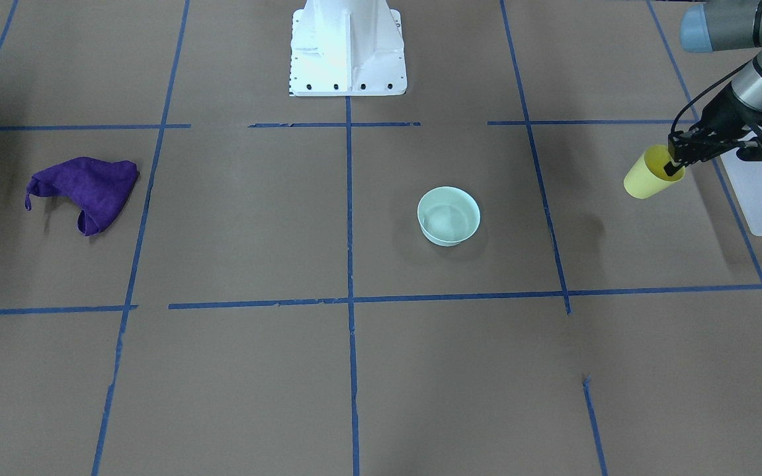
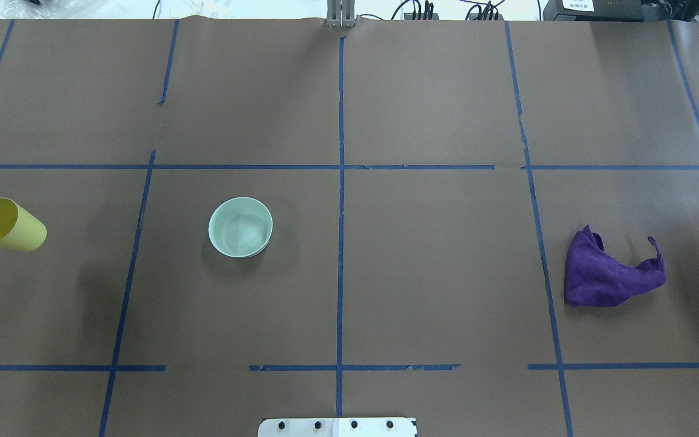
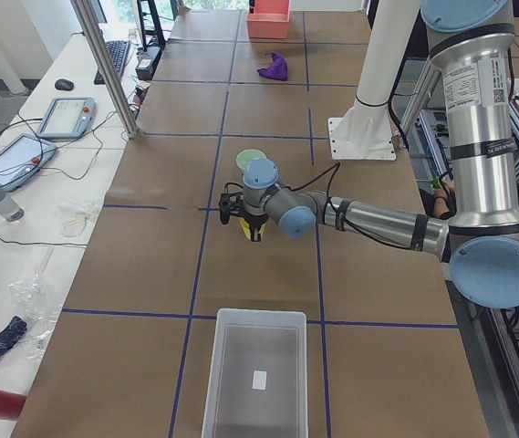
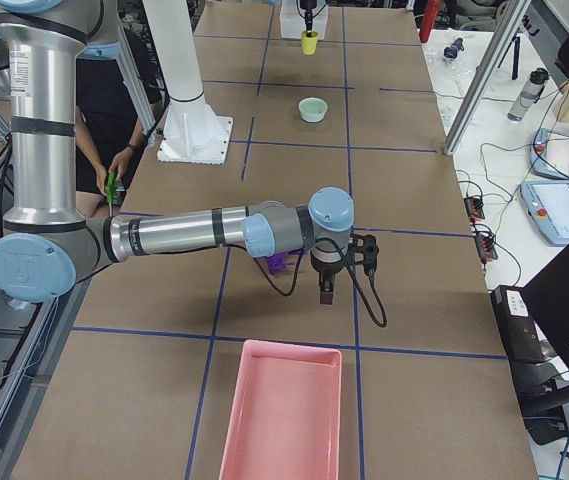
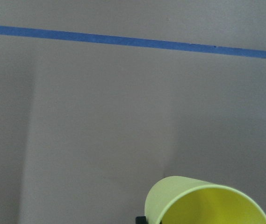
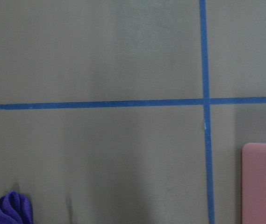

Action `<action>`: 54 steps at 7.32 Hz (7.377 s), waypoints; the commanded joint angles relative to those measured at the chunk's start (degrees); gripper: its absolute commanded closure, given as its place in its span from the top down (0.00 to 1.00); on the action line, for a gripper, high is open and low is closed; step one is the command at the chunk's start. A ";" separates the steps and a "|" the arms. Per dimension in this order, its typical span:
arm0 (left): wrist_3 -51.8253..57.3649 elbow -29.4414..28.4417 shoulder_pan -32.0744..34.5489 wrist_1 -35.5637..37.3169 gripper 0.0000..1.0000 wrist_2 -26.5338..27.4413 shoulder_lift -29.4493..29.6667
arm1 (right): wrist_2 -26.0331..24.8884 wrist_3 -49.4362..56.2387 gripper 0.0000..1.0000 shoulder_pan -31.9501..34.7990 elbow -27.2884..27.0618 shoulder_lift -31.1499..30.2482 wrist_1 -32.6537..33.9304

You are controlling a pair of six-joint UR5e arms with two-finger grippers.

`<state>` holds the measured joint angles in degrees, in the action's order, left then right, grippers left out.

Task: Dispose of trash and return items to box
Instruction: 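Carry the yellow cup to the clear bin while right gripper reaches the cloth, then grasp the purple cloth with the right gripper and lift it, then drop the cloth into the pink bin while left gripper releases the cup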

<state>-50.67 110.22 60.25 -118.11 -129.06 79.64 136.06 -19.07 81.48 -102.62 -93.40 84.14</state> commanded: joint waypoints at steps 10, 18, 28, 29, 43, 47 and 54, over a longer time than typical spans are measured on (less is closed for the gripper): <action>23.15 0.62 17.79 27.67 0.00 0.56 16.50 | -11.69 -40.69 1.00 -31.80 -7.69 -10.75 -25.52; 32.03 -5.10 23.24 27.76 0.00 2.48 19.06 | -14.06 -40.52 0.00 -37.88 -4.17 -10.14 -25.16; 55.86 -17.31 35.72 26.62 0.00 2.85 11.70 | -7.38 -39.82 0.00 -23.75 -21.03 -10.31 -11.11; 55.59 -16.71 35.72 26.53 0.00 2.41 8.46 | -7.38 -39.20 0.00 -22.08 -21.65 -10.40 -11.10; 43.90 -32.70 22.37 -7.74 0.77 -5.77 -0.72 | -6.15 10.54 0.00 8.43 -23.42 -10.22 13.42; 44.08 -22.72 23.07 -7.23 1.00 -5.24 -3.43 | -6.24 16.66 0.00 10.01 -23.51 -10.05 17.25; 23.21 3.75 22.67 11.58 1.00 -0.76 5.34 | -14.14 45.50 0.00 22.67 -5.34 0.93 23.36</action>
<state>-20.00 110.56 86.89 -106.98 -130.24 83.37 123.20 21.45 102.58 -112.37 -93.82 107.83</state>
